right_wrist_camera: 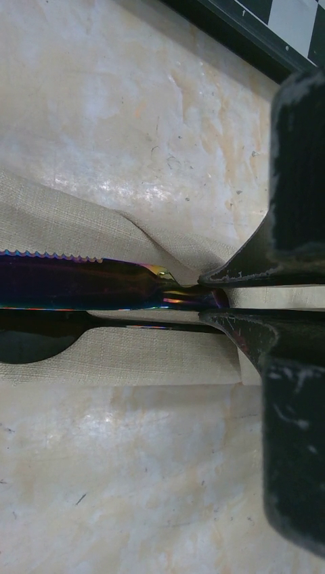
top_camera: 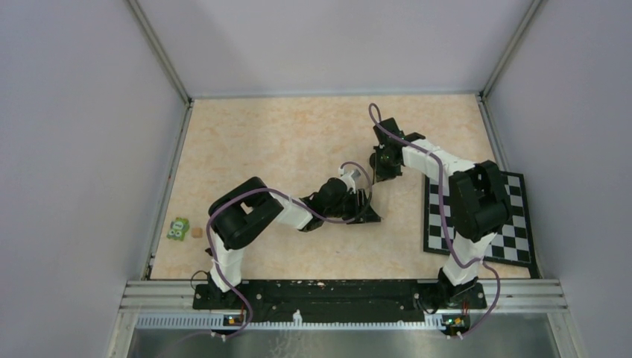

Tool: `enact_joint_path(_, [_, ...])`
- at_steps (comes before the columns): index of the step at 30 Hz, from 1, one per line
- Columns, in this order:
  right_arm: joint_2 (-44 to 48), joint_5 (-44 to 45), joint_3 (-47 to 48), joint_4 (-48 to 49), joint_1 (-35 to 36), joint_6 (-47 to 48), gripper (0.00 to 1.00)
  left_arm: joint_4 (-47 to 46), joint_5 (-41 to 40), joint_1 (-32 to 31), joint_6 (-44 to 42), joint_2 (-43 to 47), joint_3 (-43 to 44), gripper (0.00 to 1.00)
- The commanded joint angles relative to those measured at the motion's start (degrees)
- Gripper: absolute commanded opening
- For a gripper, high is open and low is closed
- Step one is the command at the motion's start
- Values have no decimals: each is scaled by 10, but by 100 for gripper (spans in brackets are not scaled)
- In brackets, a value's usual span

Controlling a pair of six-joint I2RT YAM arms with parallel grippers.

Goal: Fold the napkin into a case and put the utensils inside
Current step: Insert the knife into the folded napkin.

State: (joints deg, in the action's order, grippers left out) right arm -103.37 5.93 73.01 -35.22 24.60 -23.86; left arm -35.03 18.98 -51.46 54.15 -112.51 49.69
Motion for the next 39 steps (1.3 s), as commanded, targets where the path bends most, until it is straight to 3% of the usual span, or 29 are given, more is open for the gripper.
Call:
enact_joint_path(1, [24,3,6,2,5,-5,0,9,-18,2,-6,-4,-14,48])
enact_joint_path(9, [31,6,3,-13,5,-16,0,8,-16,2,-6,-3,-14,48])
enact_joint_path(11, [31,10,3,-14,5,-17,7,7,-15,2,-7,-3,-13,48])
enact_joint_path(17, [5,-4,41,-8,-22,-1,41,7,-13,2,-7,0,-17,48])
enact_joint_path(20, [-16,-5,69,-7,-34,7,48,6,-13,2,-7,3,-21,48])
enact_joint_path(28, [-71,-13,122,-2,-44,15,44,7,-12,2,-8,7,-19,48])
enact_joint_path(33, [-97,-12,146,-2,-45,24,36,9,-10,2,-11,7,-18,48])
enact_joint_path(39, [-120,4,169,-8,-48,34,38,9,-8,2,-11,8,-19,47])
